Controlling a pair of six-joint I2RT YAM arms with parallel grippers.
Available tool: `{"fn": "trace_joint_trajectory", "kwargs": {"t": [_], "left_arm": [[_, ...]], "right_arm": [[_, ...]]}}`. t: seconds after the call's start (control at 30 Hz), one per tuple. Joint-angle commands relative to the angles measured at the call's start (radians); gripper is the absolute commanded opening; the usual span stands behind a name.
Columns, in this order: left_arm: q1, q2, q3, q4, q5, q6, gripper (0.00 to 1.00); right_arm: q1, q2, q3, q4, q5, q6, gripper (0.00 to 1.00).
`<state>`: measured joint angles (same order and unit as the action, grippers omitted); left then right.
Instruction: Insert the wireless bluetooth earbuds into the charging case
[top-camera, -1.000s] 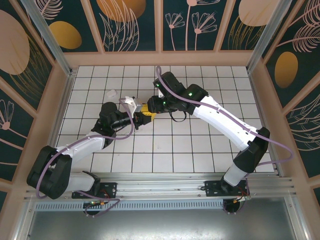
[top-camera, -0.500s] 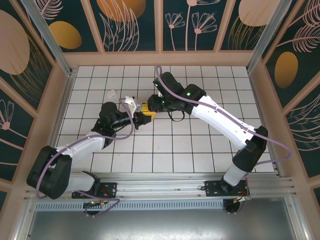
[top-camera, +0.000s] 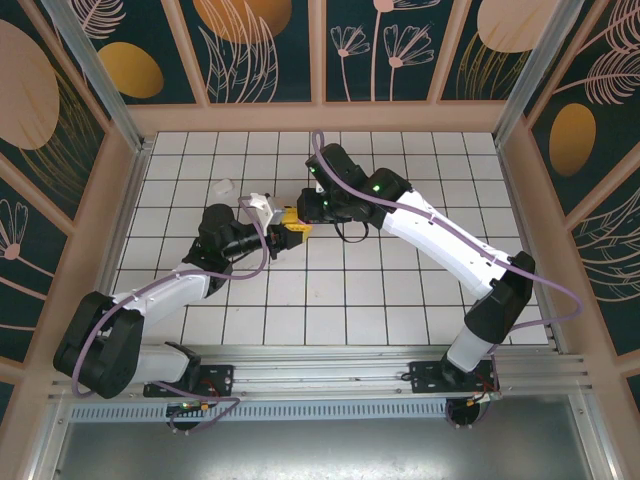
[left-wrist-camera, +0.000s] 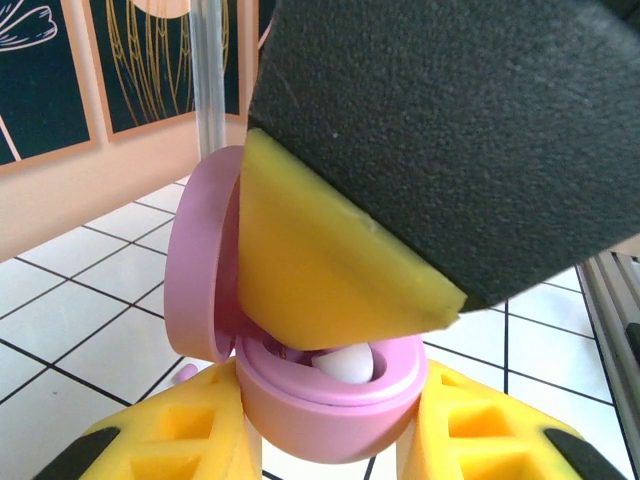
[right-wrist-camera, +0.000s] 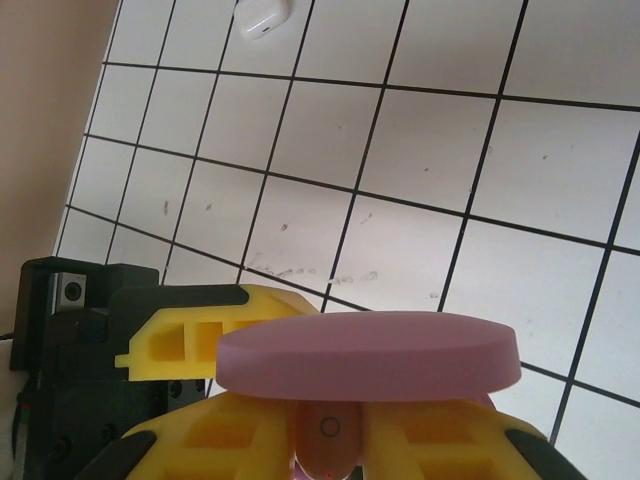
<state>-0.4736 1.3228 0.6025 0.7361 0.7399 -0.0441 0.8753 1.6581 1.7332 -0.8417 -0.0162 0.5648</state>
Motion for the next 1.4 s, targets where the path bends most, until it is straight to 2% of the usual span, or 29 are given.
{"fn": "trace_joint_trajectory", "kwargs": {"t": [0.0, 0.27, 0.5, 0.73, 1.17, 1.37], "left_arm": [[-0.007, -0.019, 0.030, 0.020, 0.004, 0.024, 0.16], [-0.007, -0.015, 0.031, 0.013, -0.005, 0.031, 0.17], [-0.007, -0.017, 0.036, 0.002, -0.006, 0.038, 0.17], [-0.007, -0.011, 0.041, 0.003, -0.010, 0.037, 0.17], [-0.005, 0.007, -0.006, 0.117, -0.014, -0.053, 0.17], [-0.002, 0.033, -0.001, 0.146, -0.002, -0.083, 0.17]], "right_arm": [[0.007, -0.003, 0.018, 0.010, -0.016, 0.025, 0.21], [0.010, 0.018, 0.034, -0.031, -0.032, 0.055, 0.20], [0.013, 0.026, 0.045, -0.046, -0.029, 0.058, 0.32], [0.016, 0.005, 0.056, -0.041, 0.001, 0.052, 0.33], [-0.002, -0.173, -0.029, 0.094, 0.064, 0.007, 0.33], [-0.084, -0.240, -0.097, 0.118, 0.036, 0.013, 0.33]]}}
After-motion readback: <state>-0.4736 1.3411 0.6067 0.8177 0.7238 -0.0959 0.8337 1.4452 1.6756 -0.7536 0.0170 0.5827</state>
